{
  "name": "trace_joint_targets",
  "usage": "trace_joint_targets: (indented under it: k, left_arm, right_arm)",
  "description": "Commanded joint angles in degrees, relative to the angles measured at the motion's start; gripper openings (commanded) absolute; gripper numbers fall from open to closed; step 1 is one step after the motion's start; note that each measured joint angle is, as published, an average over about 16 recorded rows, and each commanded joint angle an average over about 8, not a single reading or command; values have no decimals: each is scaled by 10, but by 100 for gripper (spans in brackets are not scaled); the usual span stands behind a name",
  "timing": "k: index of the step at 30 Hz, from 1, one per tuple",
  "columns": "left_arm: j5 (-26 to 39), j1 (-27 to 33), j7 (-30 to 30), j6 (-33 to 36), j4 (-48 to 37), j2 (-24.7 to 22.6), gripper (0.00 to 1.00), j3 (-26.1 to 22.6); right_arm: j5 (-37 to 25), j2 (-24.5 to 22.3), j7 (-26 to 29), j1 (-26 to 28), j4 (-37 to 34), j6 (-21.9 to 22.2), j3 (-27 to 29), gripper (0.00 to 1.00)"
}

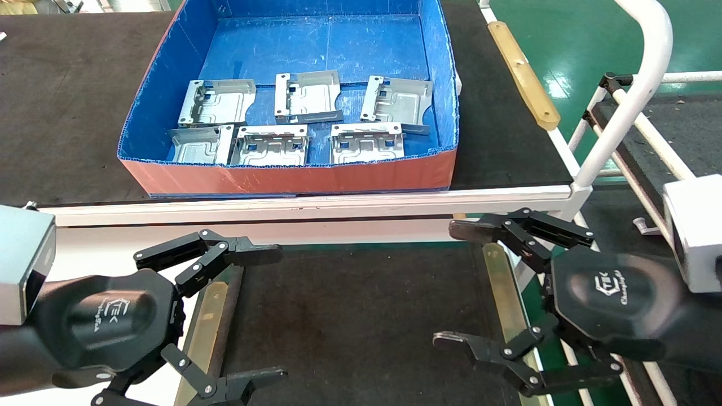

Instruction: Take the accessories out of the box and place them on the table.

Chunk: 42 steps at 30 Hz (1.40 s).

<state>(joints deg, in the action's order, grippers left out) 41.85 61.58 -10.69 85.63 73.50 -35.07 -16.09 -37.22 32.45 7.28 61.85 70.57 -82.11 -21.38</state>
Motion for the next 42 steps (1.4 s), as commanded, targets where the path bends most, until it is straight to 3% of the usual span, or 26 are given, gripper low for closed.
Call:
trace_joint_targets:
  k: [1,25,42]
  left_arm:
    - [0,0,0,0,0,0,100,0]
    - [6,14,-1,-1,-7,-4,100,-2]
    - [114,151,19,-3,-154,-66,100,-47]
  right_arm:
    - [0,0,0,0,0,0,0,100]
    - [0,0,0,0,0,0,0,100]
    - [0,0,0,0,0,0,0,100]
